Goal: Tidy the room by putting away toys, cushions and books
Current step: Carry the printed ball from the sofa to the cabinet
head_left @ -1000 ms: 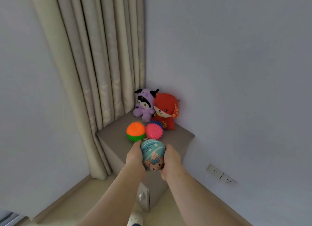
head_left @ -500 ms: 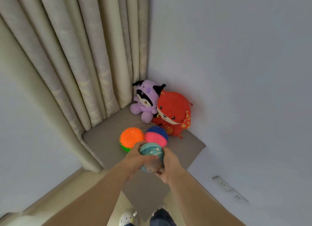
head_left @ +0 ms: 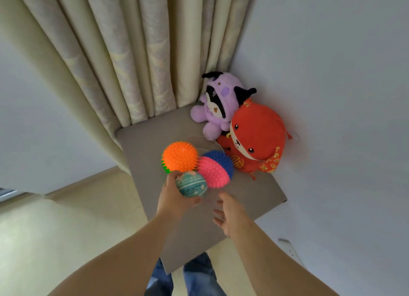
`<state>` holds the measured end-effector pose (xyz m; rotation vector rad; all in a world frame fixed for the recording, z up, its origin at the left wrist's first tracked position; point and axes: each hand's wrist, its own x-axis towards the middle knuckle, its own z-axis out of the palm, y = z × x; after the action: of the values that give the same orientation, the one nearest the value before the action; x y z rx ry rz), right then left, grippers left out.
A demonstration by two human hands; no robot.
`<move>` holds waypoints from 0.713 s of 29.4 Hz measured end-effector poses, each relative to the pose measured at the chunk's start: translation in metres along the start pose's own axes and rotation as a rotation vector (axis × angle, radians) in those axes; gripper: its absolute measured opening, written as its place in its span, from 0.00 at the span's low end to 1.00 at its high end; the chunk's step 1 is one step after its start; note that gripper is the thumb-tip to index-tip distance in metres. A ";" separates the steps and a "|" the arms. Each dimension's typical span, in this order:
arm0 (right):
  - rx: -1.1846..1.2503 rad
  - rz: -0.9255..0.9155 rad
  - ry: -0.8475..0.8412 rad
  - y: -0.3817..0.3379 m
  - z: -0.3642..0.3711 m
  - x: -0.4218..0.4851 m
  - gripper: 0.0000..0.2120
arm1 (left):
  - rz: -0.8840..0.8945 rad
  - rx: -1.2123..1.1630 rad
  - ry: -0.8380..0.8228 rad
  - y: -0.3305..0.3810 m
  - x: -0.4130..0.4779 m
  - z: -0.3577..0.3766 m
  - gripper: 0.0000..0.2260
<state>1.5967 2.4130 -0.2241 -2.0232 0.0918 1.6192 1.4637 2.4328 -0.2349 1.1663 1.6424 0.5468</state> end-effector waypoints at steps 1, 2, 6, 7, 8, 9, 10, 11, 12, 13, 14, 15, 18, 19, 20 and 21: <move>-0.009 -0.001 -0.007 0.000 0.000 0.001 0.16 | 0.016 0.012 0.022 0.000 0.000 0.002 0.36; -0.019 0.002 -0.012 -0.002 0.000 0.006 0.16 | 0.024 0.033 0.033 0.000 0.003 0.006 0.36; -0.003 0.018 -0.022 -0.001 -0.002 0.013 0.15 | 0.015 0.195 -0.042 -0.014 0.003 0.013 0.38; -0.005 0.019 -0.025 0.000 -0.003 0.015 0.15 | -0.011 0.230 -0.074 -0.020 0.002 0.015 0.38; -0.014 0.022 -0.031 0.001 -0.002 0.017 0.15 | -0.034 0.248 -0.097 -0.025 0.001 0.015 0.38; -0.022 0.021 -0.036 0.000 -0.001 0.017 0.15 | -0.046 0.249 -0.117 -0.028 0.002 0.014 0.38; -0.030 0.021 -0.046 0.000 0.001 0.018 0.15 | -0.047 0.252 -0.133 -0.030 0.004 0.014 0.38; -0.034 0.021 -0.053 -0.001 0.004 0.020 0.15 | -0.049 0.267 -0.148 -0.030 0.008 0.013 0.39; -0.036 0.021 -0.058 -0.002 0.006 0.020 0.15 | -0.050 0.295 -0.155 -0.031 0.012 0.013 0.39; -0.027 0.026 -0.061 -0.003 0.007 0.021 0.14 | -0.058 0.344 -0.157 -0.029 0.016 0.012 0.39; -0.018 0.044 -0.060 -0.002 0.008 0.025 0.13 | -0.082 0.411 -0.163 -0.031 0.022 0.013 0.39; -0.017 0.049 -0.062 -0.002 0.008 0.025 0.12 | -0.110 0.492 -0.157 -0.029 0.025 0.012 0.38; -0.023 0.060 -0.058 -0.002 0.007 0.030 0.10 | -0.186 0.690 -0.173 -0.025 0.036 0.006 0.35; -0.027 0.059 -0.056 -0.002 0.007 0.032 0.11 | -0.203 0.683 -0.198 -0.025 0.042 0.004 0.34; -0.036 0.065 -0.052 -0.002 0.008 0.032 0.12 | -0.217 0.642 -0.230 -0.027 0.047 0.002 0.33; -0.044 0.069 -0.049 -0.001 0.008 0.032 0.13 | -0.226 0.596 -0.264 -0.030 0.051 0.000 0.33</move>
<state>1.5990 2.4264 -0.2539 -2.0318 0.1104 1.7272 1.4497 2.4650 -0.2829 1.3760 1.7213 -0.2574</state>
